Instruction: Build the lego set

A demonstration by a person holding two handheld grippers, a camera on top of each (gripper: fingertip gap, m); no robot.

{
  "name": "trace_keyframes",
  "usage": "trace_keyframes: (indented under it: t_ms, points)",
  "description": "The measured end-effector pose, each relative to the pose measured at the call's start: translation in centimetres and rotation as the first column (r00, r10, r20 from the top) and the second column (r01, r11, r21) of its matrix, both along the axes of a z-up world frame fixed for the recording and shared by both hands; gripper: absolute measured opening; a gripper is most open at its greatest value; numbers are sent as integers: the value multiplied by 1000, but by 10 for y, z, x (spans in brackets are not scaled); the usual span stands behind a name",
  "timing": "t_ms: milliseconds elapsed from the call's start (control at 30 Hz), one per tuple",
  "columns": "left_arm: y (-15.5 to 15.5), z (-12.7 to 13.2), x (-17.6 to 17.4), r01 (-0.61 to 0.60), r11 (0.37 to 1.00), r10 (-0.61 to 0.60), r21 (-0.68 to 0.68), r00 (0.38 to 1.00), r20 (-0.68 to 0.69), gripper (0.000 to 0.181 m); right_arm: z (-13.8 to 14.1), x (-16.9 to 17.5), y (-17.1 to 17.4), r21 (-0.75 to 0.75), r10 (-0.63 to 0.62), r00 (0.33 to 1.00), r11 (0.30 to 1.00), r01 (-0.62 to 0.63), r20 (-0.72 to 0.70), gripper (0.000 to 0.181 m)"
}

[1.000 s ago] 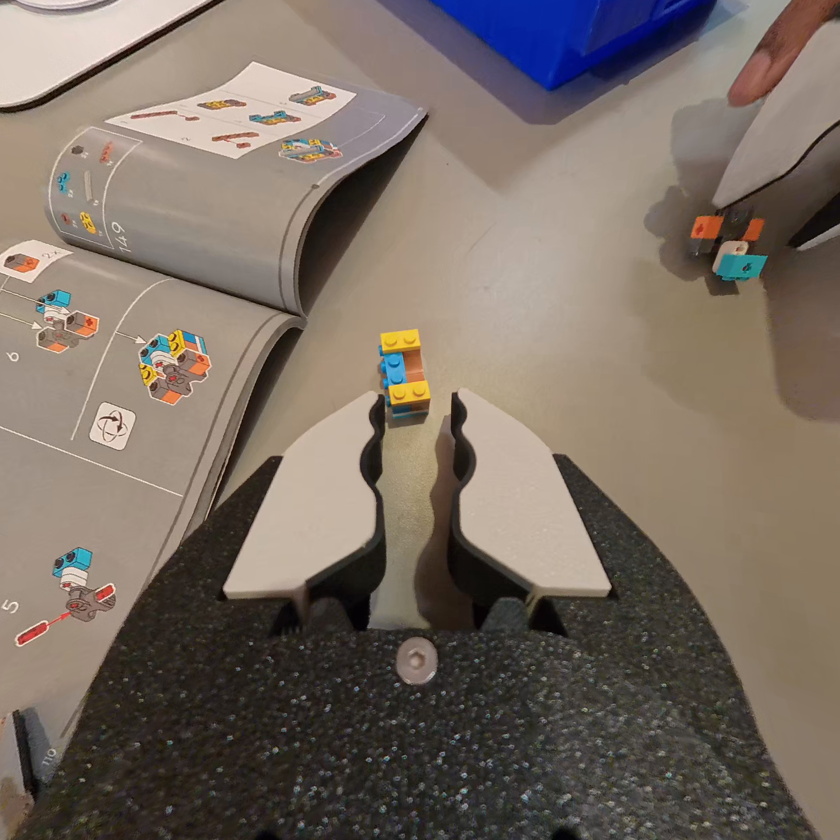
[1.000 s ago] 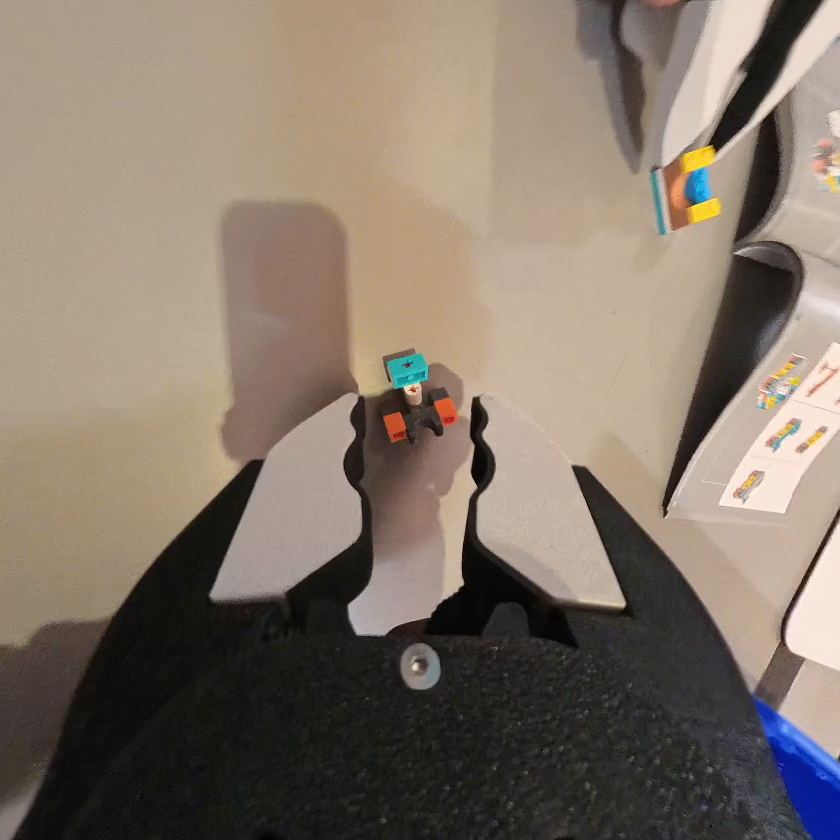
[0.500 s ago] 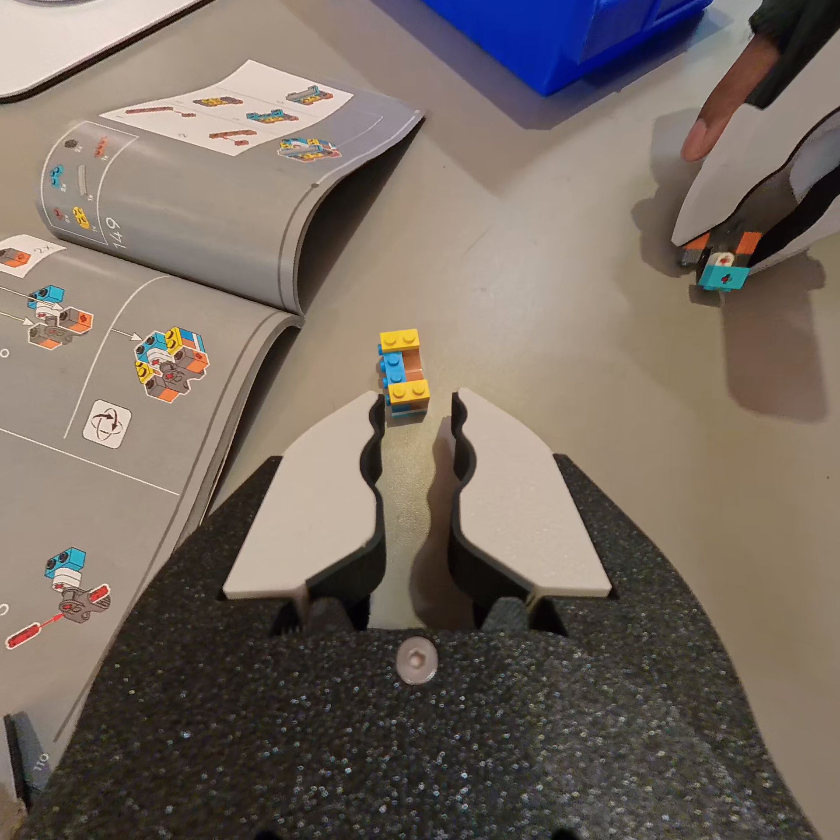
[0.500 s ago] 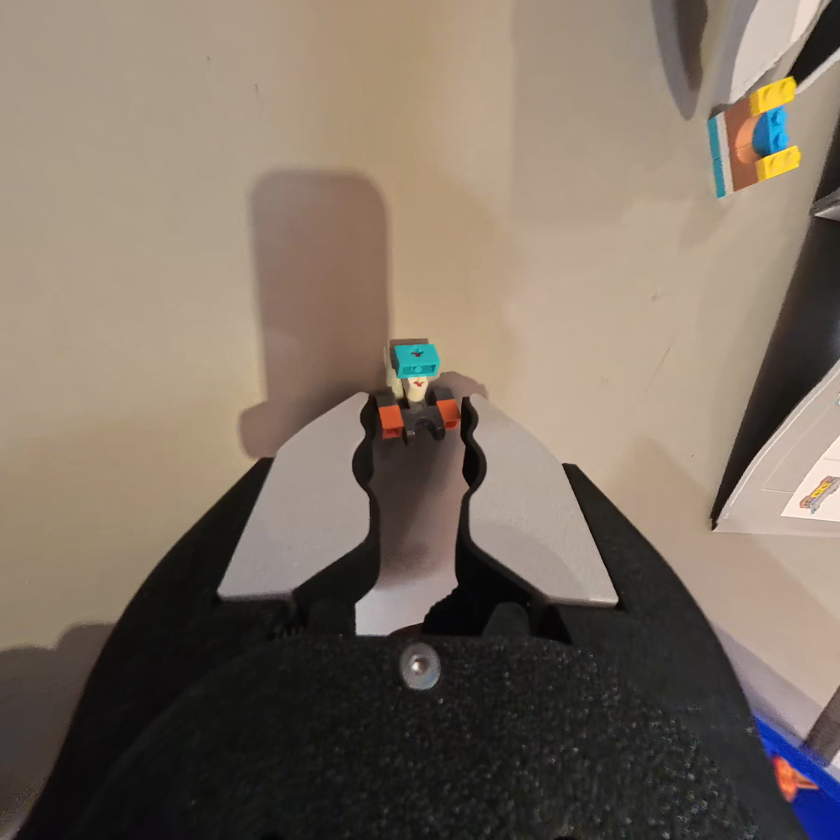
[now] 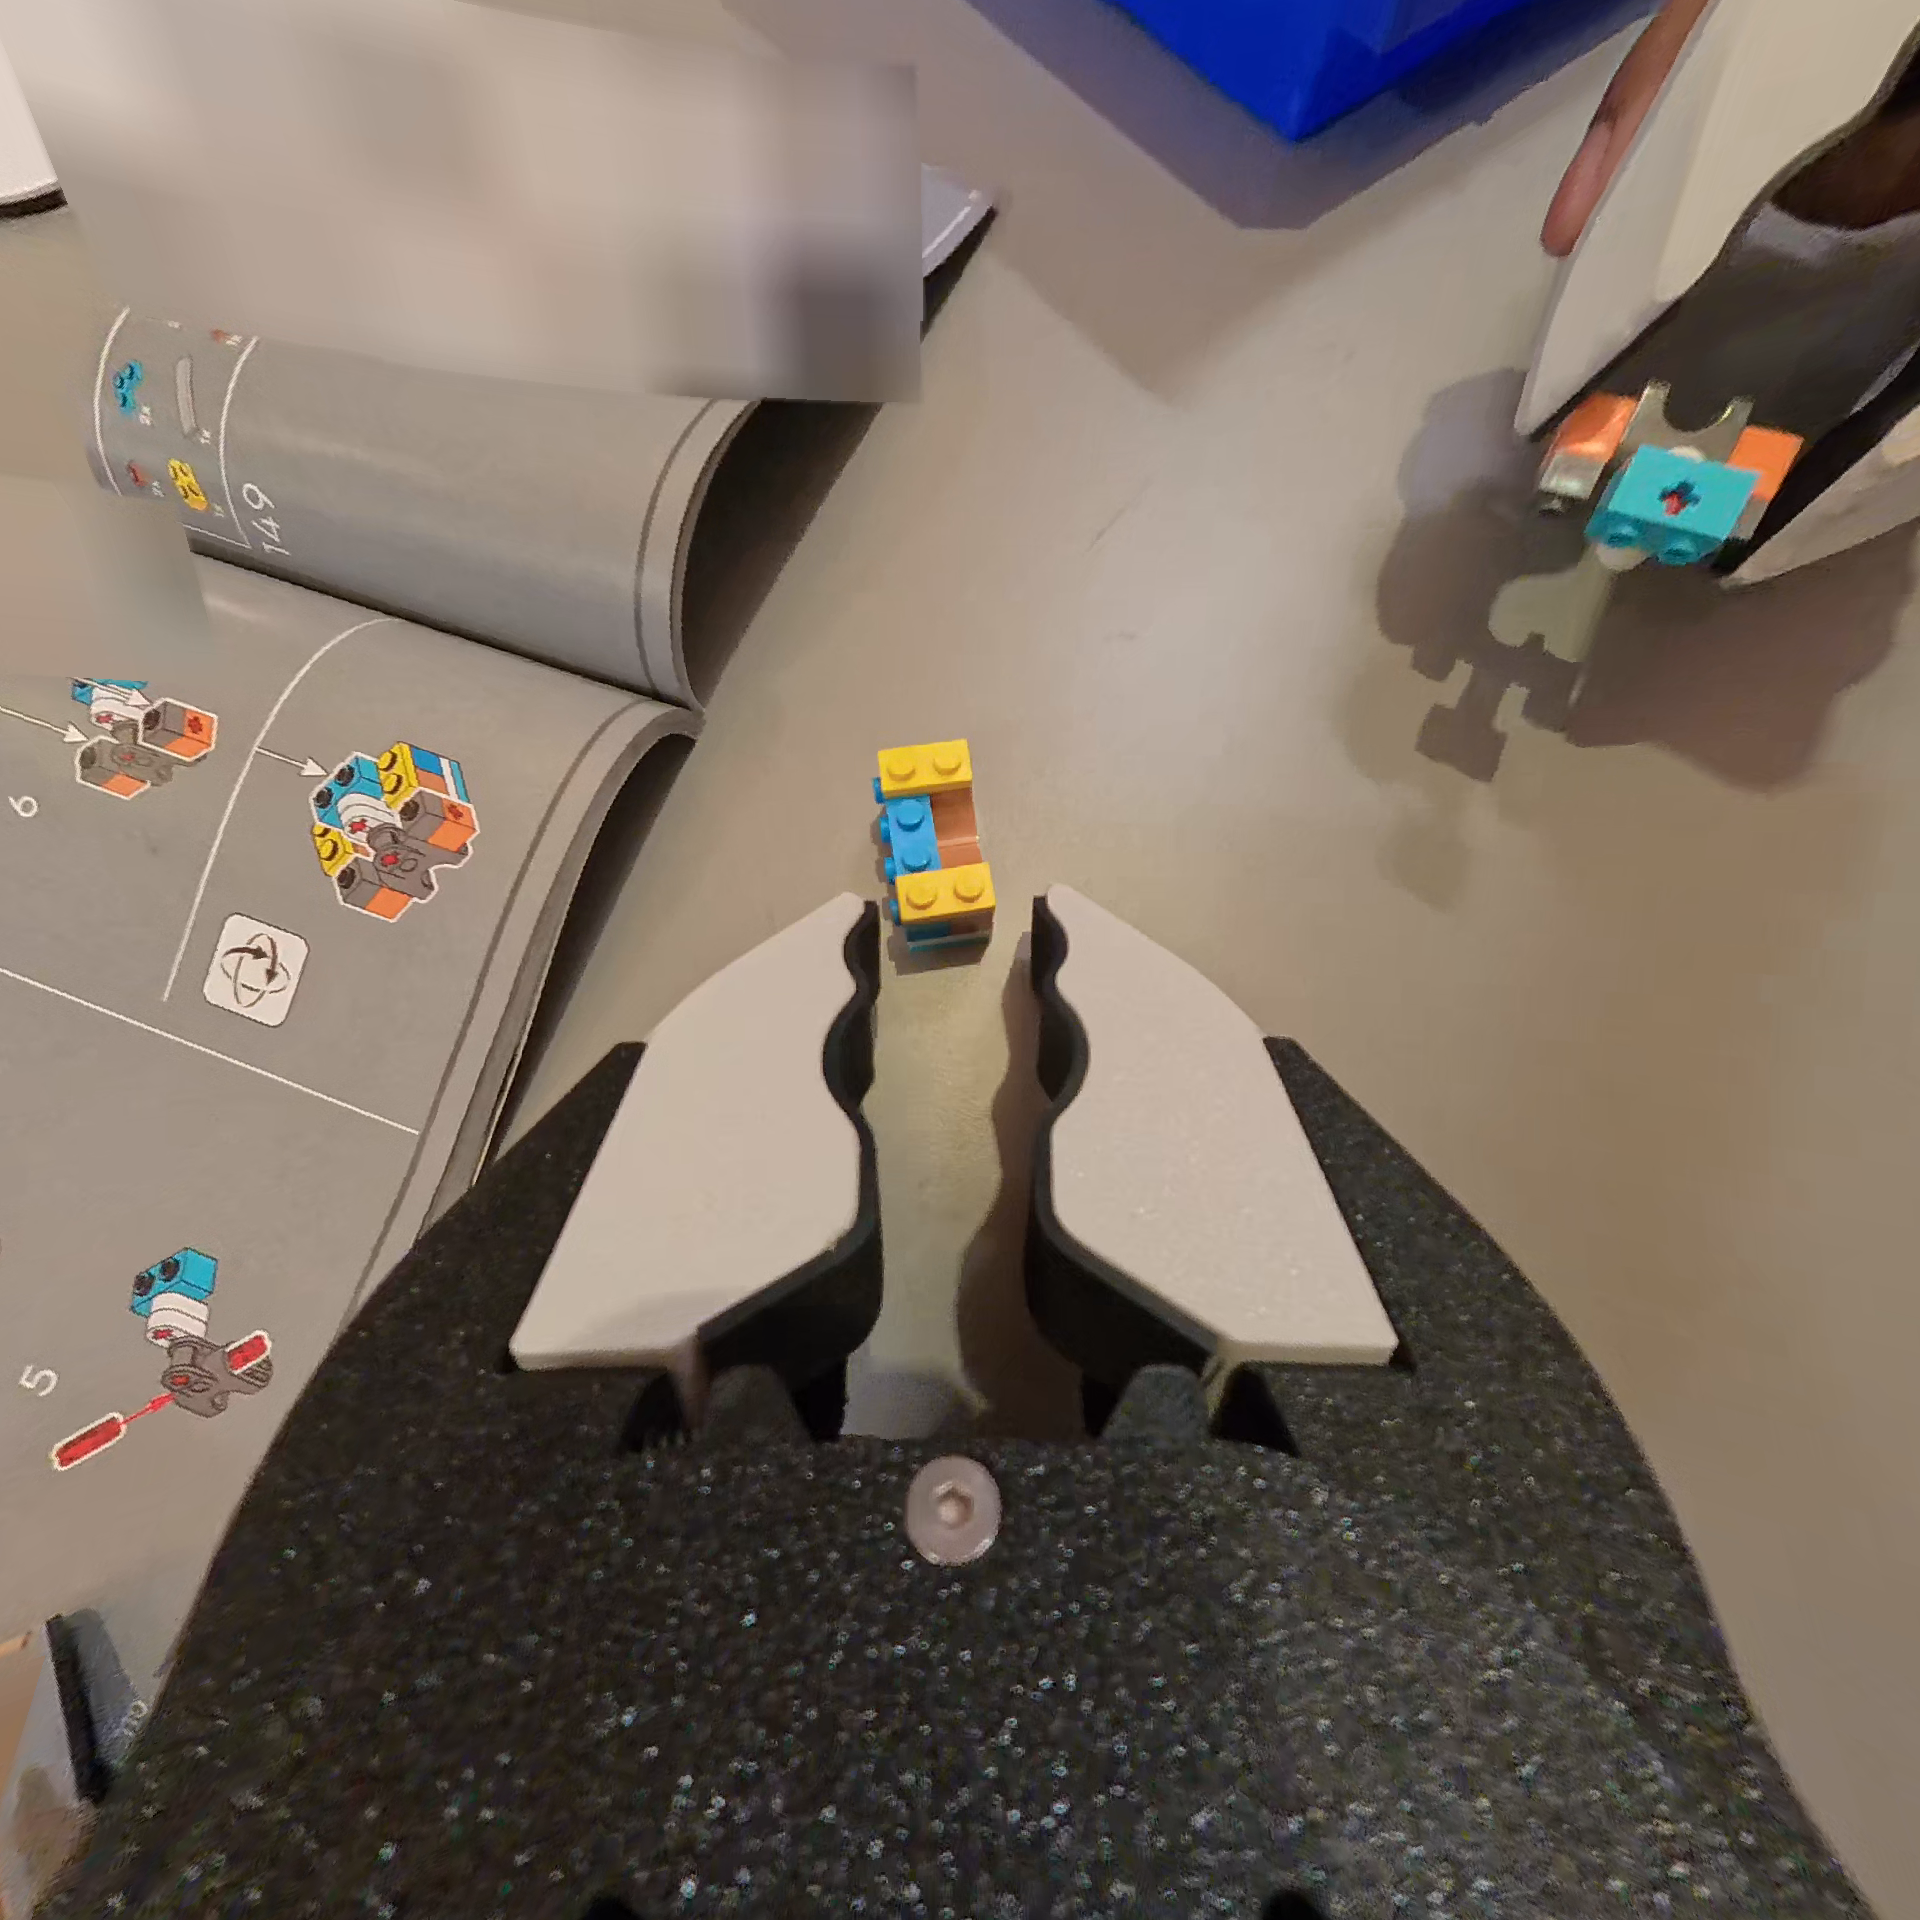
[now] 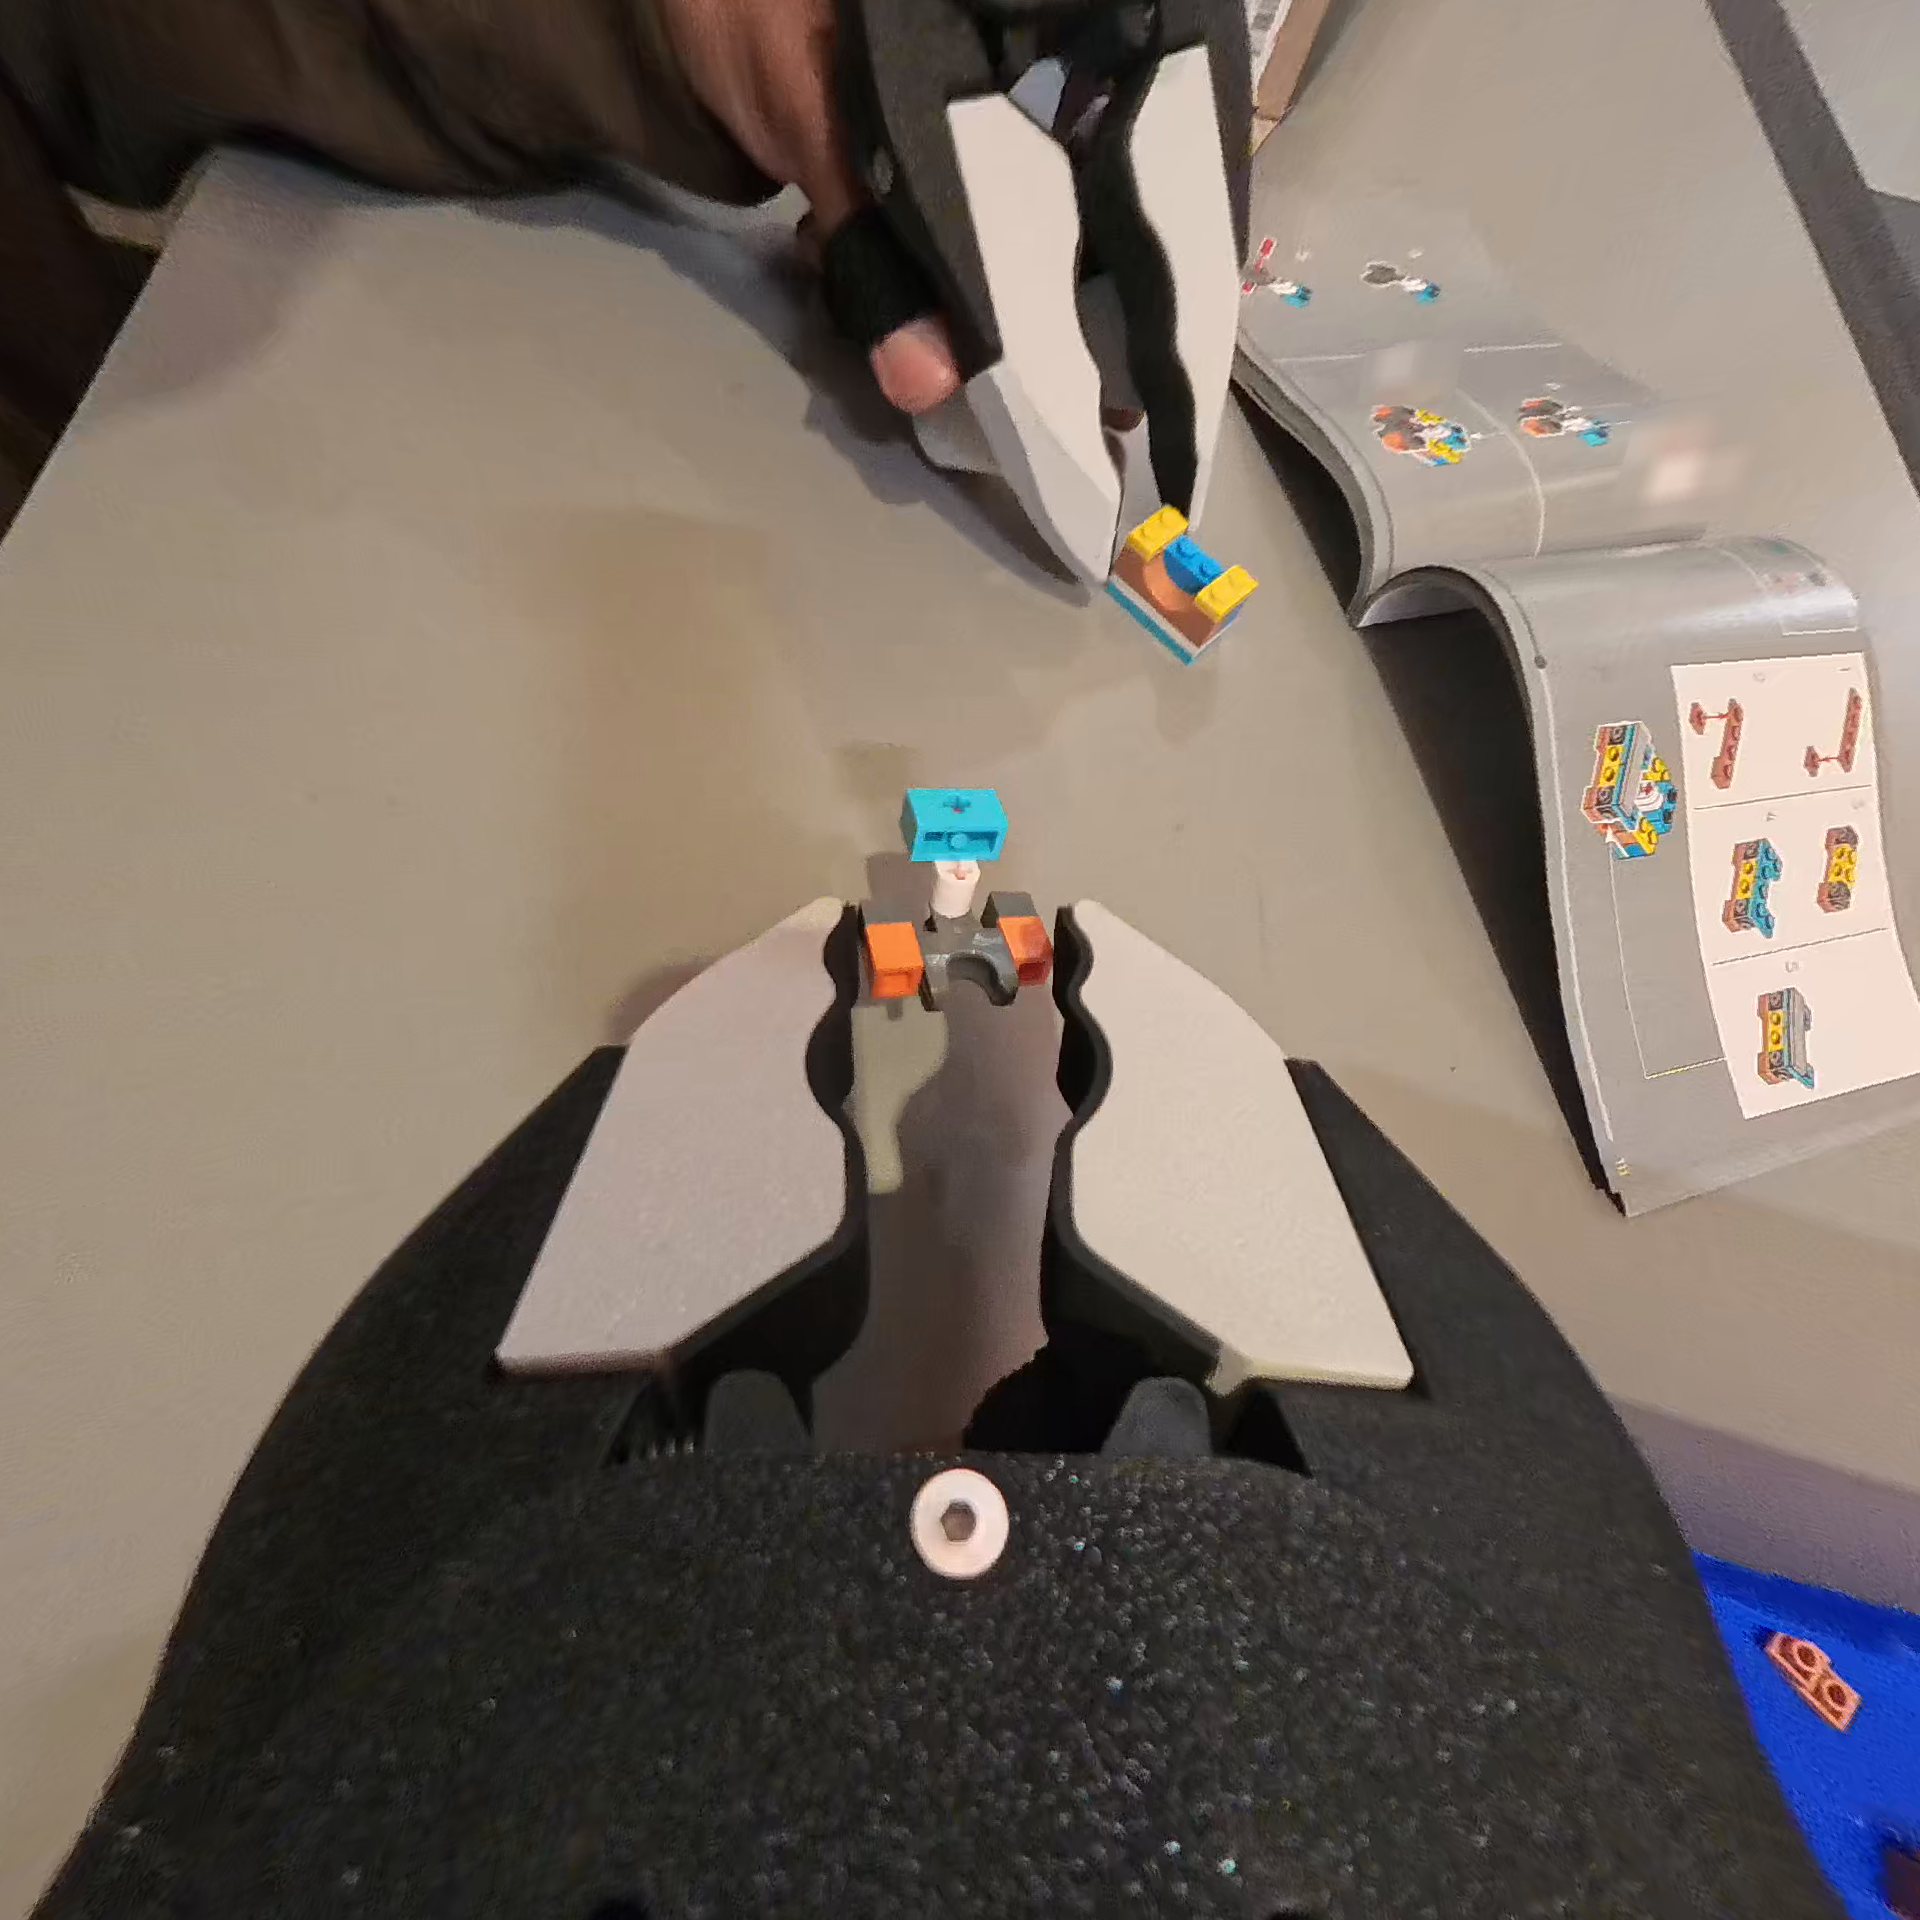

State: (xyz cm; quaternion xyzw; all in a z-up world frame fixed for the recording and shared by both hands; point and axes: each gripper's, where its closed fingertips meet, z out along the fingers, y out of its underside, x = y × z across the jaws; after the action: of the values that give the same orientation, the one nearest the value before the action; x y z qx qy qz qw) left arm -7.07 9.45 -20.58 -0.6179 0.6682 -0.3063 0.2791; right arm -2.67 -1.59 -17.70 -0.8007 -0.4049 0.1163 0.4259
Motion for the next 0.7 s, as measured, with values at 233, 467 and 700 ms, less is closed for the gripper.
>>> trace_keyframes:
  t_ms: [233, 467, 700]
  points:
    - [3, -2, 1, -16, 1000, 17, 19, 1000, -10, 25, 2, 0, 3, 22, -33, 999, 999, 34, -38, 36]
    - [3, 0, 1, -20, 1000, 20, -11, 1000, 2, 22, 3, 4, 0, 22, -51, 996, 998, 52, -71, 36]
    - [2, -2, 2, -10, 1000, 11, 15, 1000, -14, 22, 4, 10, 1, 6, -80, 990, 997, 82, -117, 36]
